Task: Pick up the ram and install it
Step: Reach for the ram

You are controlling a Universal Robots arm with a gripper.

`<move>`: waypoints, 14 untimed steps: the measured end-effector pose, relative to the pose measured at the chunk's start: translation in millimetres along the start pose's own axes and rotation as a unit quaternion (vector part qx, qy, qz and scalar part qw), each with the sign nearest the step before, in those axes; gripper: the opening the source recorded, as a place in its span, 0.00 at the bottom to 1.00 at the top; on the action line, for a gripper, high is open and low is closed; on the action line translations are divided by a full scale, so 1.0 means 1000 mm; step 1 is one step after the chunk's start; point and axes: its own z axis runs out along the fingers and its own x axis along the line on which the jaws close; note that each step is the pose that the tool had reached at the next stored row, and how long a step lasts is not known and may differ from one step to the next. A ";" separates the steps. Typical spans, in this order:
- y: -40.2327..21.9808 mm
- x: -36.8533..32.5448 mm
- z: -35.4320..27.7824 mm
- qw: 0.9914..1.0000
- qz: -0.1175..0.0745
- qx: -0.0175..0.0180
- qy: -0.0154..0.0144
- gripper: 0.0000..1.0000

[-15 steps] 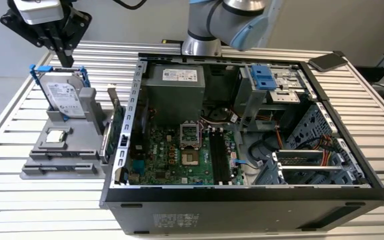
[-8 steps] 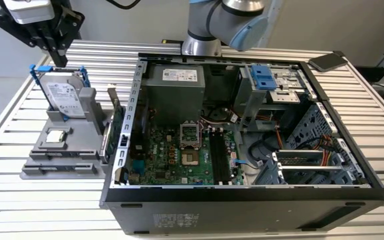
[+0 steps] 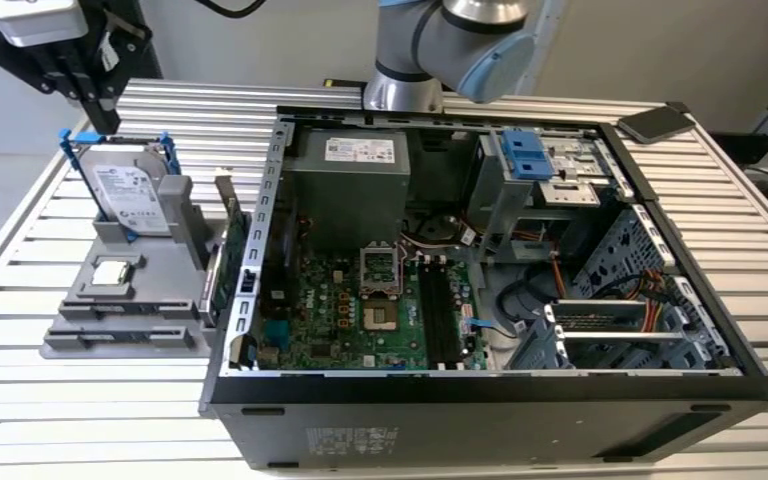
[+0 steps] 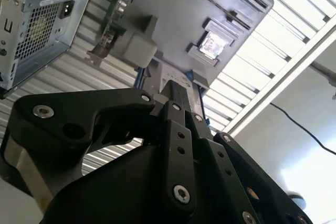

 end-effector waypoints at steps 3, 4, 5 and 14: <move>0.0000 0.0046 -0.0001 1.000 -0.002 0.000 0.000 0.00; 0.0000 0.0062 -0.0001 1.000 -0.002 0.000 0.000 0.00; 0.0000 0.0076 -0.0001 1.000 -0.002 0.000 0.000 0.00; 0.0000 0.0171 -0.0003 1.000 -0.005 0.000 0.000 0.00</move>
